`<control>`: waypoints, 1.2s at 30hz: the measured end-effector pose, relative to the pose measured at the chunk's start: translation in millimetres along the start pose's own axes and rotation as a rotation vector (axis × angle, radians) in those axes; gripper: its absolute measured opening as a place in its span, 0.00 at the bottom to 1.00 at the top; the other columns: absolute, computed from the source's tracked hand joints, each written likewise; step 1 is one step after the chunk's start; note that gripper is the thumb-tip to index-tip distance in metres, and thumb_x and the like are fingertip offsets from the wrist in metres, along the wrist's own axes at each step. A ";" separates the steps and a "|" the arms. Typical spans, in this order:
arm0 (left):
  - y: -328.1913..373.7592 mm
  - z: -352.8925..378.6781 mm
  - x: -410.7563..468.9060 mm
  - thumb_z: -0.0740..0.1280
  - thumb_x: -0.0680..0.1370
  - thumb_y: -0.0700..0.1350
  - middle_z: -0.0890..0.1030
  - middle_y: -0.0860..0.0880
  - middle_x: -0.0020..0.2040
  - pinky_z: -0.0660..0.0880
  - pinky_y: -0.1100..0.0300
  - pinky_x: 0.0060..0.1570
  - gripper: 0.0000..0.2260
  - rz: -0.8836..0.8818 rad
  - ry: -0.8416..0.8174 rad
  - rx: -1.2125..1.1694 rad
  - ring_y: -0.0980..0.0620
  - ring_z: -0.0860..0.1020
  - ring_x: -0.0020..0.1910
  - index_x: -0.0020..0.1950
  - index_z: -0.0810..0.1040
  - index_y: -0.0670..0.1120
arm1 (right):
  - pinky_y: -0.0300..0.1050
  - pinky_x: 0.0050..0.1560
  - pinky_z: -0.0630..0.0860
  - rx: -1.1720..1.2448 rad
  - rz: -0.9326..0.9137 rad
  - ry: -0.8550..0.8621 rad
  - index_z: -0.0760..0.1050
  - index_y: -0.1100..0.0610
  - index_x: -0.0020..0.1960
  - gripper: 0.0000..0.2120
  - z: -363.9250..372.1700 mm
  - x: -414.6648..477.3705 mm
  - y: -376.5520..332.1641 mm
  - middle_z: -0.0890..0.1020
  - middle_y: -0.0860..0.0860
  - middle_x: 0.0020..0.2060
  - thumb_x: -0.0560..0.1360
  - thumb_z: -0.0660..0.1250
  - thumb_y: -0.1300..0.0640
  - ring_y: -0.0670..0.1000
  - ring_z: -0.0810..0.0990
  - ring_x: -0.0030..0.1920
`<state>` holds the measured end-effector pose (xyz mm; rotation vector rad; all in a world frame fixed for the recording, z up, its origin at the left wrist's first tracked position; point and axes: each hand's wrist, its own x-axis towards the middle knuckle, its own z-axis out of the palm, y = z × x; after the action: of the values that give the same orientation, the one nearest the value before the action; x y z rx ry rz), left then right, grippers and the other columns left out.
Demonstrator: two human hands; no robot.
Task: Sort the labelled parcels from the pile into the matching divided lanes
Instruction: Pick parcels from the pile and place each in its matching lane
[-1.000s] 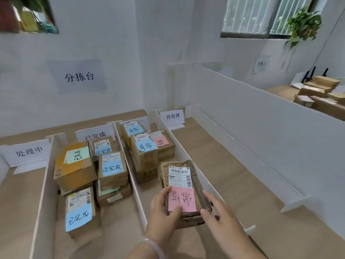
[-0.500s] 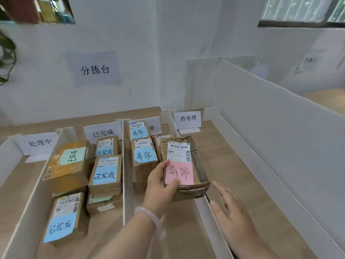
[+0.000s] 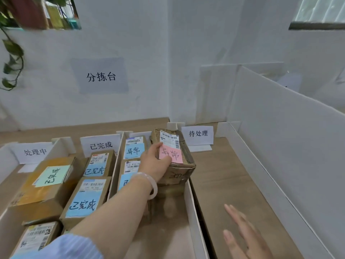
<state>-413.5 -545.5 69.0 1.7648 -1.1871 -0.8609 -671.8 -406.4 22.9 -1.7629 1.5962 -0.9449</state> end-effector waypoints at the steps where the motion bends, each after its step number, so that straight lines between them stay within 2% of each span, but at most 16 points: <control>1: -1.4 0.5 6.7 0.68 0.73 0.49 0.69 0.50 0.67 0.79 0.50 0.56 0.26 0.000 0.015 0.047 0.50 0.76 0.57 0.70 0.67 0.63 | 0.39 0.62 0.66 -0.009 -0.009 -0.002 0.62 0.18 0.59 0.39 0.6 6.1 4.0 0.63 0.21 0.64 0.71 0.72 0.59 0.23 0.63 0.63; 3: -5.1 4.2 17.6 0.68 0.74 0.49 0.66 0.49 0.68 0.78 0.49 0.57 0.26 -0.007 0.028 0.143 0.48 0.75 0.57 0.70 0.65 0.63 | 0.32 0.60 0.66 -0.009 -0.020 -0.013 0.59 0.16 0.59 0.35 1.6 14.4 8.9 0.60 0.20 0.65 0.70 0.71 0.51 0.21 0.61 0.62; 5: -7.6 11.0 21.3 0.67 0.75 0.48 0.63 0.49 0.71 0.78 0.51 0.57 0.26 -0.018 0.017 0.196 0.47 0.75 0.57 0.70 0.65 0.64 | 0.26 0.60 0.63 -0.008 -0.025 -0.041 0.56 0.14 0.58 0.29 3.4 19.9 12.1 0.56 0.19 0.65 0.65 0.64 0.38 0.20 0.60 0.62; 7: -9.1 19.2 22.9 0.66 0.76 0.47 0.60 0.49 0.72 0.79 0.53 0.55 0.26 -0.035 0.002 0.261 0.47 0.75 0.56 0.71 0.64 0.62 | 0.20 0.60 0.58 -0.003 -0.031 -0.049 0.52 0.13 0.58 0.28 6.1 23.7 16.7 0.52 0.19 0.66 0.62 0.58 0.33 0.22 0.60 0.63; 11: -12.8 24.5 25.1 0.61 0.78 0.48 0.60 0.47 0.73 0.77 0.50 0.58 0.28 -0.031 -0.024 0.398 0.46 0.75 0.58 0.77 0.57 0.59 | 0.26 0.64 0.56 -0.044 -0.046 -0.111 0.50 0.16 0.62 0.30 9.9 24.2 19.4 0.53 0.20 0.68 0.63 0.56 0.30 0.28 0.59 0.69; 14: -15.1 18.2 27.5 0.61 0.80 0.50 0.67 0.46 0.72 0.74 0.50 0.62 0.31 -0.044 -0.082 0.539 0.45 0.73 0.64 0.80 0.51 0.54 | 0.23 0.66 0.55 -0.057 -0.064 -0.160 0.53 0.21 0.67 0.31 9.5 22.7 18.8 0.58 0.23 0.69 0.65 0.56 0.23 0.30 0.60 0.70; 18: -14.1 14.9 26.0 0.63 0.79 0.57 0.57 0.45 0.78 0.64 0.47 0.70 0.35 -0.043 -0.100 0.725 0.42 0.63 0.74 0.80 0.50 0.51 | 0.31 0.69 0.57 -0.052 -0.066 -0.195 0.44 0.18 0.65 0.33 14.2 23.9 17.6 0.50 0.21 0.69 0.64 0.55 0.29 0.34 0.58 0.73; 20: -11.3 14.1 21.7 0.63 0.78 0.61 0.58 0.46 0.77 0.62 0.48 0.71 0.36 0.010 -0.114 0.792 0.43 0.62 0.74 0.80 0.51 0.51 | 0.34 0.70 0.58 -0.068 -0.068 -0.213 0.45 0.18 0.65 0.32 15.8 23.7 19.1 0.51 0.21 0.69 0.64 0.55 0.29 0.34 0.58 0.73; 22: -10.4 11.8 12.5 0.62 0.78 0.62 0.58 0.48 0.78 0.59 0.48 0.73 0.35 0.081 -0.143 0.832 0.45 0.58 0.76 0.80 0.51 0.53 | 0.35 0.71 0.57 -0.074 -0.065 -0.225 0.47 0.19 0.66 0.33 13.8 21.7 19.5 0.55 0.22 0.70 0.63 0.55 0.22 0.33 0.57 0.73; 23: -10.4 9.6 5.5 0.61 0.79 0.62 0.56 0.49 0.79 0.56 0.48 0.74 0.34 0.116 -0.154 0.838 0.46 0.55 0.77 0.80 0.51 0.54 | 0.36 0.71 0.56 -0.086 -0.076 -0.235 0.46 0.19 0.66 0.34 12.7 21.2 18.8 0.57 0.23 0.70 0.62 0.52 0.19 0.32 0.55 0.73; 25: -10.3 1.2 -13.4 0.60 0.79 0.63 0.54 0.52 0.80 0.53 0.50 0.75 0.33 0.201 -0.146 0.864 0.49 0.52 0.78 0.80 0.52 0.56 | 0.33 0.70 0.51 -0.135 -0.100 -0.272 0.43 0.17 0.65 0.34 11.7 21.5 8.5 0.53 0.23 0.70 0.61 0.47 0.17 0.28 0.47 0.72; 26: -11.4 -4.2 -24.7 0.60 0.79 0.63 0.54 0.53 0.80 0.53 0.50 0.75 0.32 0.244 -0.133 0.883 0.50 0.52 0.78 0.80 0.53 0.57 | 0.31 0.69 0.48 -0.174 -0.111 -0.300 0.44 0.18 0.66 0.32 12.5 21.9 1.4 0.49 0.24 0.71 0.62 0.47 0.21 0.27 0.44 0.71; 28: -16.3 -17.6 -51.3 0.59 0.79 0.64 0.55 0.53 0.80 0.53 0.50 0.76 0.31 0.315 -0.110 0.930 0.50 0.53 0.78 0.79 0.54 0.57 | 0.29 0.70 0.42 -0.243 -0.164 -0.350 0.43 0.26 0.69 0.33 18.6 23.2 -16.5 0.44 0.28 0.71 0.64 0.44 0.27 0.30 0.41 0.72; 32: -38.8 -60.2 -108.3 0.59 0.78 0.64 0.56 0.53 0.80 0.53 0.49 0.76 0.31 0.355 -0.031 1.023 0.49 0.54 0.78 0.79 0.54 0.59 | 0.40 0.76 0.41 -0.321 -0.307 -0.441 0.44 0.35 0.73 0.36 46.8 16.7 -57.6 0.47 0.36 0.75 0.67 0.43 0.29 0.39 0.42 0.76; 34: -49.6 -90.1 -140.2 0.59 0.76 0.65 0.63 0.51 0.78 0.60 0.44 0.74 0.31 0.346 0.024 1.026 0.47 0.60 0.77 0.78 0.60 0.58 | 0.45 0.77 0.39 -0.404 -0.396 -0.493 0.43 0.37 0.76 0.38 62.2 8.0 -80.0 0.45 0.40 0.77 0.68 0.44 0.29 0.43 0.39 0.77; 36: -62.4 -121.6 -169.7 0.58 0.72 0.66 0.72 0.48 0.72 0.69 0.41 0.68 0.31 0.322 0.089 1.010 0.44 0.70 0.72 0.73 0.69 0.55 | 0.48 0.77 0.36 -0.461 -0.441 -0.556 0.41 0.38 0.77 0.37 76.6 -3.8 -103.2 0.42 0.41 0.78 0.74 0.51 0.30 0.45 0.35 0.77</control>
<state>-338.9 -341.1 80.6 2.2138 -1.9677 0.0744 -549.4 -393.4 60.4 -2.4857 1.1334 -0.2019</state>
